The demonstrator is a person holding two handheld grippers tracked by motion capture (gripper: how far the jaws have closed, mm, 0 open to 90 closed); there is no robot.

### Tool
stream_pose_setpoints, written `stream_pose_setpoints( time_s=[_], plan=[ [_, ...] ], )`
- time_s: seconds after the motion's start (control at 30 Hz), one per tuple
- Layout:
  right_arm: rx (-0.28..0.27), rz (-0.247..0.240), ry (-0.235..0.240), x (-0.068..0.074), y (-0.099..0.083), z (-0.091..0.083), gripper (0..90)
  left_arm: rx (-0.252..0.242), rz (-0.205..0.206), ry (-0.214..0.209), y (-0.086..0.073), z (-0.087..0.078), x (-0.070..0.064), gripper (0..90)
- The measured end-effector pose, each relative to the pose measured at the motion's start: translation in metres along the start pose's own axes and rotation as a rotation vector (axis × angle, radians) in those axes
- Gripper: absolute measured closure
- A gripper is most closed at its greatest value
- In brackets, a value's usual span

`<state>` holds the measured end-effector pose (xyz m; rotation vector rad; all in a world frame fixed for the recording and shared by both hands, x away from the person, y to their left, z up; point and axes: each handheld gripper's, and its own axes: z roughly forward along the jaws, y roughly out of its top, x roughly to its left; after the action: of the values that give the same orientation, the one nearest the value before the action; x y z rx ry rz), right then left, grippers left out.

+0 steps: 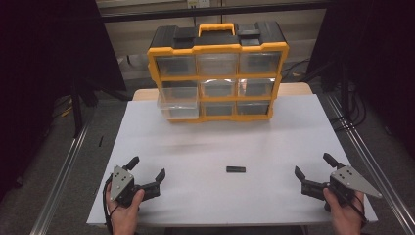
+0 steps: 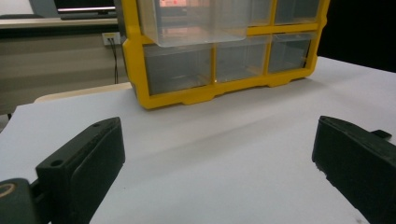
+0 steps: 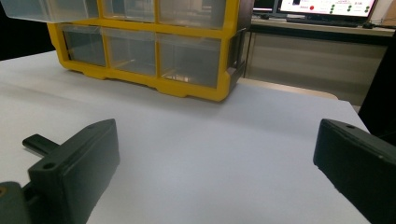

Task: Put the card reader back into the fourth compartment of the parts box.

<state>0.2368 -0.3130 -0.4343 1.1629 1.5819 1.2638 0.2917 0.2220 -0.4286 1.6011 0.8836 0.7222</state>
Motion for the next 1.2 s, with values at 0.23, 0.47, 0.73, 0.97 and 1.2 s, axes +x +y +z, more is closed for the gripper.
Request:
stream_pose_setpoints(
  time_s=[0.23, 0.47, 0.73, 0.97, 1.2],
  plan=[
    [-0.006, 0.006, -0.003, -0.001, 0.0, -0.002, 0.4, 0.017, -0.013, -0.026, 0.002, -0.001, 0.001, 3.6],
    [0.003, 0.009, 0.017, -0.001, -0.001, -0.002, 0.5, 0.025, -0.007, -0.083, 0.004, 0.005, -0.004, 4.1],
    [-0.004, 0.011, 0.031, -0.001, -0.002, -0.002, 0.6, 0.054, -0.009, -0.164, 0.006, 0.008, -0.008, 5.6],
    [0.001, 0.008, 0.026, 0.001, -0.001, -0.001, 0.6, 0.078, -0.031, -0.254, 0.008, 0.012, -0.012, 5.5],
    [0.0, 0.004, 0.034, 0.004, 0.0, 0.0, 0.6, 0.107, 0.037, -0.345, 0.012, 0.014, -0.023, 5.5]
  ],
)
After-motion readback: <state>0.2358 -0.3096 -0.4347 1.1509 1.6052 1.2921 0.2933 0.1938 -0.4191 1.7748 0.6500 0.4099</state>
